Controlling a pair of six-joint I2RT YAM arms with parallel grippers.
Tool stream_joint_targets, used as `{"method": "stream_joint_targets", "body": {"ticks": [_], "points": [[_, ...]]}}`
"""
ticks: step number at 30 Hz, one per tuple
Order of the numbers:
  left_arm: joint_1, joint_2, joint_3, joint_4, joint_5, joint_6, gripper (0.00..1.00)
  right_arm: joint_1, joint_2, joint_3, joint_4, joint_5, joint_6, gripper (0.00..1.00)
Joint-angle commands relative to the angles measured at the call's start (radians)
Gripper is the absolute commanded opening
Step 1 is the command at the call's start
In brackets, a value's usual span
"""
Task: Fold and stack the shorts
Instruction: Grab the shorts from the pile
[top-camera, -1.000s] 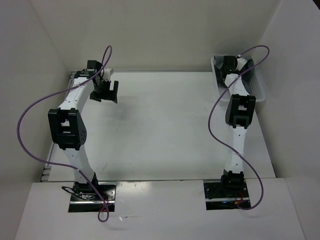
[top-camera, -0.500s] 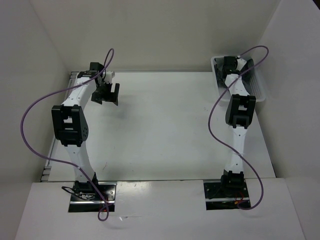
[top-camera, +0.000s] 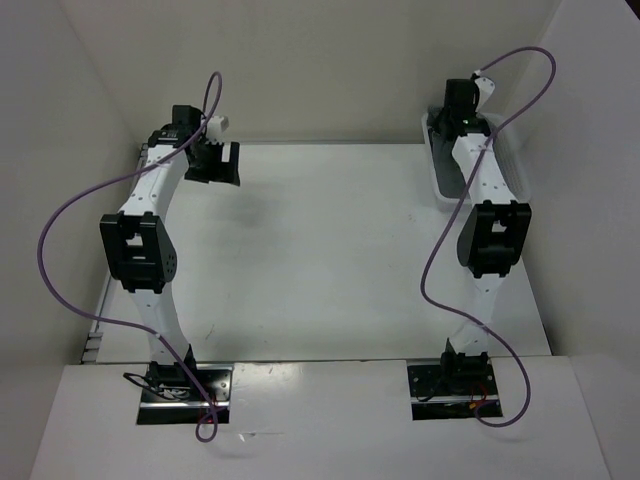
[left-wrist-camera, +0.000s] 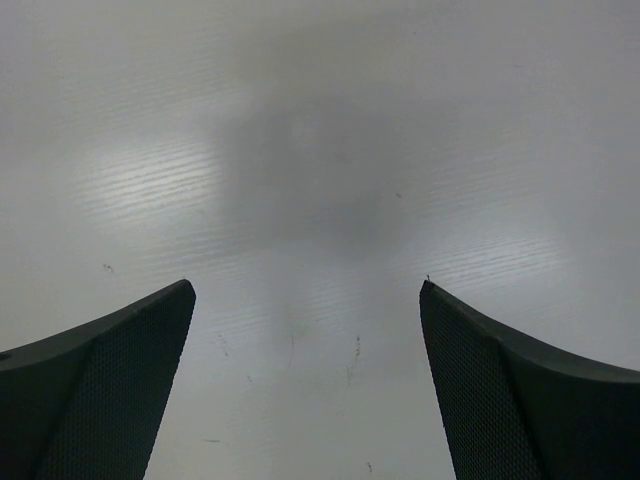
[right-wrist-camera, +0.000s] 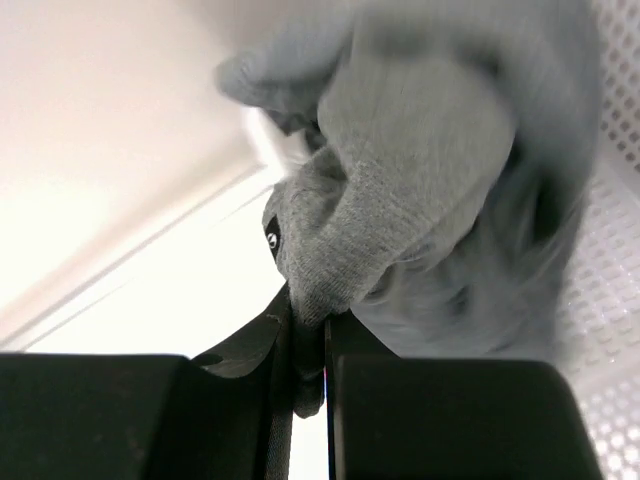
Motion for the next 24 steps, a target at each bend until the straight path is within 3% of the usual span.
{"method": "stream_joint_targets", "body": {"ticks": [1, 7, 11, 16, 19, 20, 24], "points": [[-0.003, -0.002, 0.060, 0.053, 0.064, 0.004, 1.00, 0.056, -0.139, -0.065, 0.085, 0.102, 0.001, 0.00], [-0.032, 0.009, 0.161, 0.063, 0.113, 0.004, 1.00, 0.065, -0.266, -0.109, 0.085, 0.207, 0.021, 0.00], [-0.043, 0.009, 0.189, 0.072, 0.135, 0.004, 1.00, 0.065, -0.380, -0.128, 0.112, 0.126, 0.000, 0.00], [-0.074, 0.000, 0.209, 0.082, 0.124, 0.004, 1.00, 0.065, -0.475, -0.080, 0.170, 0.140, -0.034, 0.00], [-0.086, -0.023, 0.209, 0.082, 0.124, 0.004, 1.00, 0.074, -0.535, -0.044, 0.215, -0.010, -0.121, 0.00], [-0.086, -0.023, 0.209, 0.082, 0.124, 0.004, 1.00, 0.074, -0.544, -0.004, 0.215, -0.129, -0.169, 0.00], [-0.086, -0.041, 0.209, 0.091, 0.115, 0.004, 1.00, 0.087, -0.557, 0.119, 0.214, -0.369, -0.201, 0.00]]}}
